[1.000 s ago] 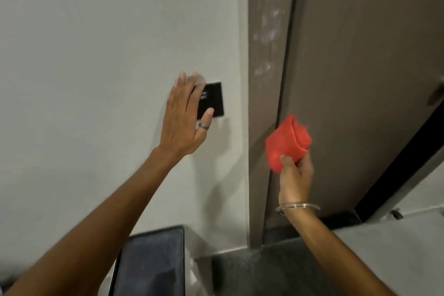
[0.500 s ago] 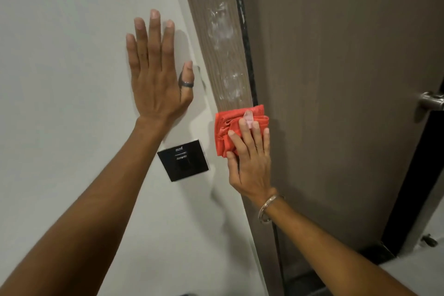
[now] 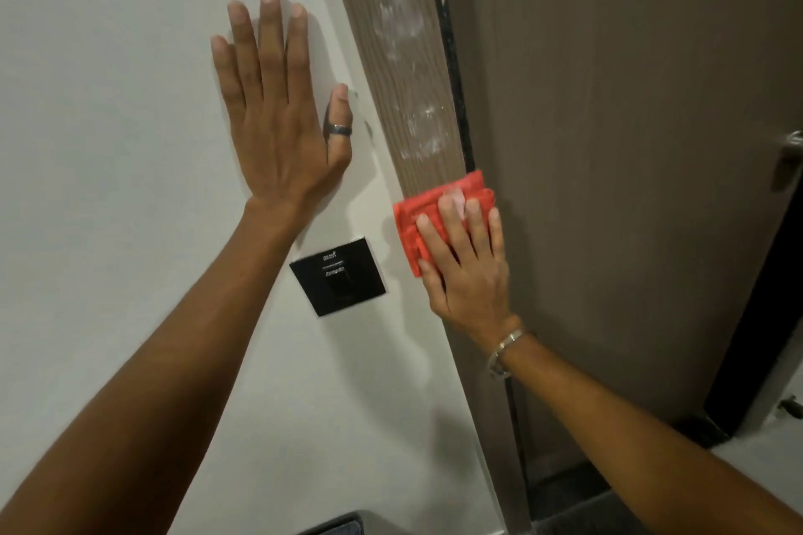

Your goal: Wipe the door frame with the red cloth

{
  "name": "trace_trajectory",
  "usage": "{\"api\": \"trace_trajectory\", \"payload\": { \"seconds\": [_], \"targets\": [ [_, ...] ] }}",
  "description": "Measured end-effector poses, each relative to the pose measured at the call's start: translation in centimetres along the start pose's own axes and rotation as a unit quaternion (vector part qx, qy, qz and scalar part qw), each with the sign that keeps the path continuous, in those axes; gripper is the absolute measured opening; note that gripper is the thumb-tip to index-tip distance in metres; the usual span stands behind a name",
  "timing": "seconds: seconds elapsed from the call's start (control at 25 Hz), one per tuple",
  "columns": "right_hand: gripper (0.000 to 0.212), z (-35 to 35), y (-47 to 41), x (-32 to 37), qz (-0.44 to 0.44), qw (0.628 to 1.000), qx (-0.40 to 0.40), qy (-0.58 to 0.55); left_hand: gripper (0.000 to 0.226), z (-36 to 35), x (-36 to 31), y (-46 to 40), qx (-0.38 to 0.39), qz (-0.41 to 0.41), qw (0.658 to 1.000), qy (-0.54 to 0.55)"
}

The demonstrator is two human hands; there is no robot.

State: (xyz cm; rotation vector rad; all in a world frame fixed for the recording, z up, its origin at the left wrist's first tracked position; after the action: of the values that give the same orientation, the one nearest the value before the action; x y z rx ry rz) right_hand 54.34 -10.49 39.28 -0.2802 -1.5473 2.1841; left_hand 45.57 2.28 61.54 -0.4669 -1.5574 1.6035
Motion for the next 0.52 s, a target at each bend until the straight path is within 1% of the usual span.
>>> {"api": "trace_trajectory", "payload": {
  "seconds": [0.04, 0.12, 0.2, 0.32, 0.52],
  "targets": [
    [0.064, 0.4, 0.8, 0.0, 0.013, 1.000, 0.011, 0.012, 0.067, 0.2, 0.0, -0.1, 0.013, 0.004, 1.000, -0.003],
    [0.066, 0.8, 0.2, -0.1, 0.005, 1.000, 0.019, 0.012, 0.069, 0.4, -0.3, 0.0, 0.038, 0.006, 0.999, -0.012],
    [0.065, 1.2, -3.6, 0.3, -0.018, 1.000, 0.005, -0.004, 0.070, 0.4, -0.6, 0.0, 0.052, 0.002, 0.999, -0.017],
    [0.071, 1.8, -8.4, 0.6, -0.037, 0.999, -0.012, -0.021, 0.071, 0.1, -0.4, -0.3, 0.055, 0.014, 0.998, -0.017],
    [0.072, 2.7, -4.6, 0.2, 0.027, 0.999, 0.022, 0.015, 0.073, 0.3, -0.1, -0.3, 0.066, -0.003, 0.998, -0.012]
  ]
}}
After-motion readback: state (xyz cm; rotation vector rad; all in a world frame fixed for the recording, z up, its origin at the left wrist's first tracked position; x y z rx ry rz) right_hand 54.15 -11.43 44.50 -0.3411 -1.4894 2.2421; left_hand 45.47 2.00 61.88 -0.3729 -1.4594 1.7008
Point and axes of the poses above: each hand's wrist, its own y-axis away from the middle knuckle, its own z-axis out of the back of the hand, x = y × z, the point moved 5 cm from there along -y, towards the middle knuckle, and after that the axes turned 7 degrees about x, right-handed, at the moved point
